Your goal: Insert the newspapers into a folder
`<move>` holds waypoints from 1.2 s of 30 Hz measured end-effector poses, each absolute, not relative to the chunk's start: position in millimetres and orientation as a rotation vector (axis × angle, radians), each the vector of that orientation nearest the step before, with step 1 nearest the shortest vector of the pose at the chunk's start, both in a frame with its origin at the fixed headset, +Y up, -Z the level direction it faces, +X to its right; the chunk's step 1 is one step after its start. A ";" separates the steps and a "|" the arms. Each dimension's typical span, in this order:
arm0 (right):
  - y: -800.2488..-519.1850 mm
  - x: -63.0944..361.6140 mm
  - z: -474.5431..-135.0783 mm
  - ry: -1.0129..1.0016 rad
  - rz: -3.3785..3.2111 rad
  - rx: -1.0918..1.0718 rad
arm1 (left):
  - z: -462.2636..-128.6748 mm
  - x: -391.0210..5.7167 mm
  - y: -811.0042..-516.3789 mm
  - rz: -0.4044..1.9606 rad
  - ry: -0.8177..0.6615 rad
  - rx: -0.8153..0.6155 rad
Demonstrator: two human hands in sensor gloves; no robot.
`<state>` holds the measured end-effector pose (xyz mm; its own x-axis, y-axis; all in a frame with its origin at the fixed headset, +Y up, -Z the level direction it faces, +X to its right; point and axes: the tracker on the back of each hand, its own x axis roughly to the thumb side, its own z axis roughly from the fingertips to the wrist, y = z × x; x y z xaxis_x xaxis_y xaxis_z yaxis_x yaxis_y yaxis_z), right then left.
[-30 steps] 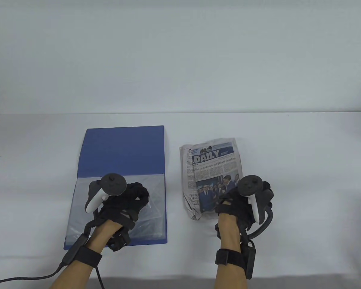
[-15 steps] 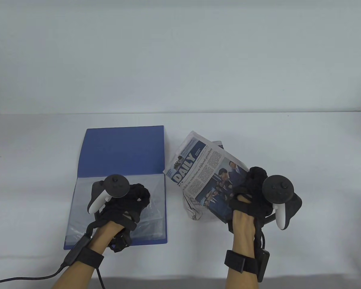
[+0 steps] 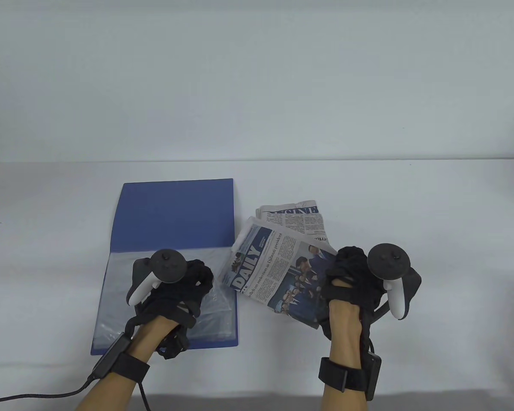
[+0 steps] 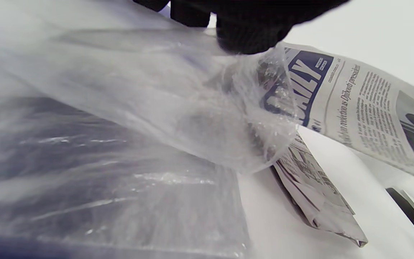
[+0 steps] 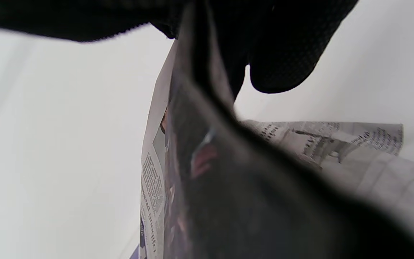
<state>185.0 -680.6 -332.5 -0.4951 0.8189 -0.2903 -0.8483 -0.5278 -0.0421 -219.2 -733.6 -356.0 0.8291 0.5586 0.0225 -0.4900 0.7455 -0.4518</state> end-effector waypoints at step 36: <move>-756.5 133.7 -365.3 0.331 1.881 -0.327 | -356.6 -202.0 -750.5 0.418 -0.215 -0.555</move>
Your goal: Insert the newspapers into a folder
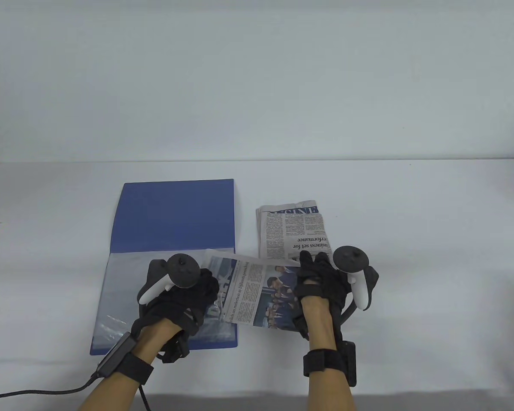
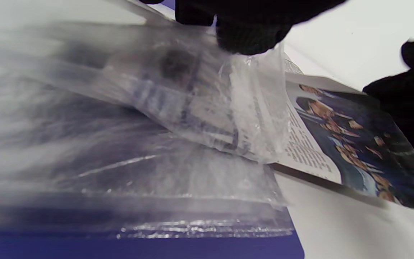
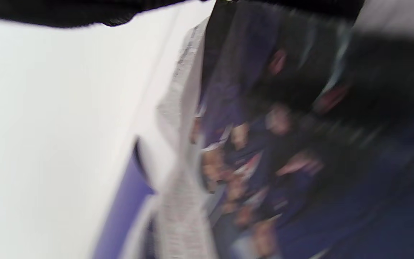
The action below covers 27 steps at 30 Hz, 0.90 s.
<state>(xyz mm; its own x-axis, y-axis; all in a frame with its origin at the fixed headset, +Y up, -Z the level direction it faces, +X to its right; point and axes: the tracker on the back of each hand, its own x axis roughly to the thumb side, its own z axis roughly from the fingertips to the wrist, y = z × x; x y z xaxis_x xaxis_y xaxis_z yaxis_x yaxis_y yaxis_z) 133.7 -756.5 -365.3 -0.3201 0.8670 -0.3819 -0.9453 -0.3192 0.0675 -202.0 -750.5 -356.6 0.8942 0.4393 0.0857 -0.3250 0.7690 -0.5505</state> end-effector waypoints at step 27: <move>-745.9 -21.4 -388.0 0.583 1.984 0.137 | -357.5 -205.7 -742.2 0.457 -0.211 -0.498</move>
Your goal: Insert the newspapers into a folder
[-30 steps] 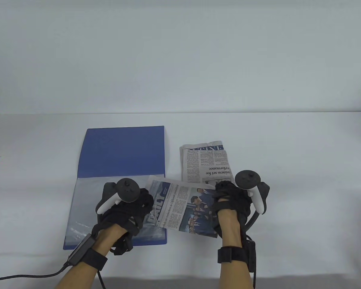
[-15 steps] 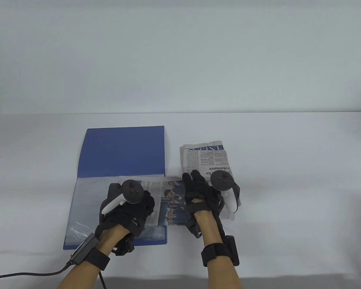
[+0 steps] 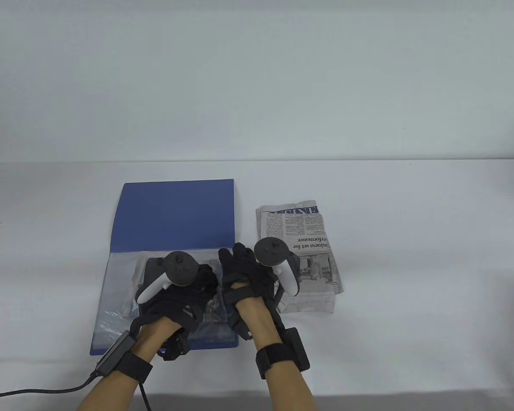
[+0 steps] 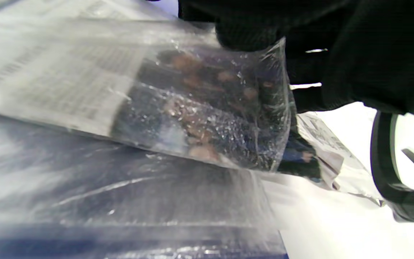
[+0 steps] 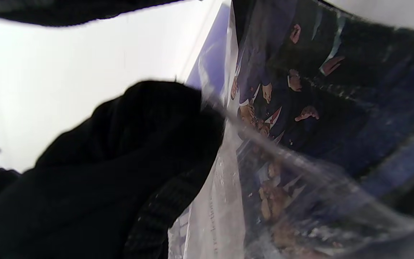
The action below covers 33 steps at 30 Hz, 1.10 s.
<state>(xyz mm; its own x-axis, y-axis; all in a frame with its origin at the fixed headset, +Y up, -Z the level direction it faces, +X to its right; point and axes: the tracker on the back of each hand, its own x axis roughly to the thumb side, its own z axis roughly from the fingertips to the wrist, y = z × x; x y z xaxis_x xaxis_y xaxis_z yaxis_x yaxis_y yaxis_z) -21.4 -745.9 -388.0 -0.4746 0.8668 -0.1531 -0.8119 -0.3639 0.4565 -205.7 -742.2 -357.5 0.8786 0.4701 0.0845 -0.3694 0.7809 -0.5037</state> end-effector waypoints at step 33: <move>-738.2 -31.6 -373.6 1.053 2.376 0.597 | -359.2 -234.2 -729.1 0.689 -0.091 -0.384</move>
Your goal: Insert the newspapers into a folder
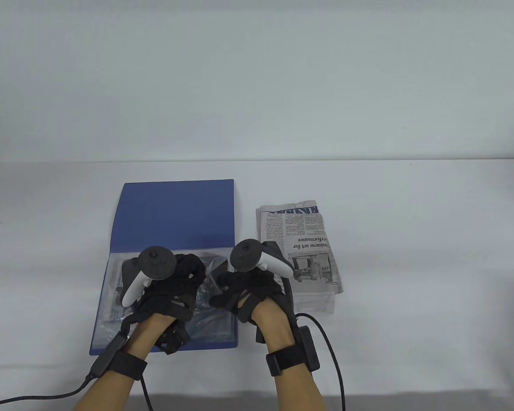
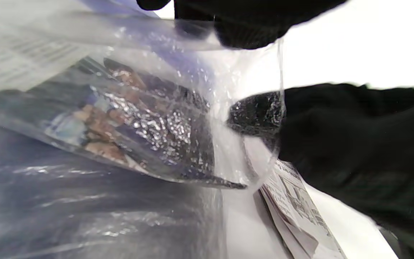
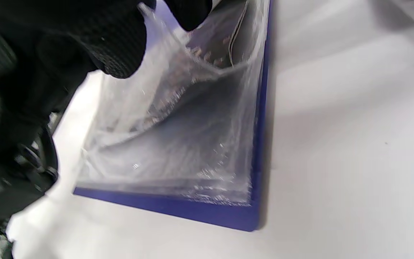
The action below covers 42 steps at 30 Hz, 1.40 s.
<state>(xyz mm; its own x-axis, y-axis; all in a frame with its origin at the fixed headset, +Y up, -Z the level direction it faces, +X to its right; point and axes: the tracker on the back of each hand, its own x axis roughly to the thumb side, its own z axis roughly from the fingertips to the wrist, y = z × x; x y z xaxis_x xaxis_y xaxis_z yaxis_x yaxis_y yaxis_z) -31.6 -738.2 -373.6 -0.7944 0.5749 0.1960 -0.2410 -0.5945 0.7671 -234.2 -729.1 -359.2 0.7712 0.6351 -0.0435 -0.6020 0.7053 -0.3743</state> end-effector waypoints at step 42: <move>-662.0 -14.0 -452.6 0.238 2.017 0.131 | -342.3 -234.9 -686.6 0.782 -0.205 -0.175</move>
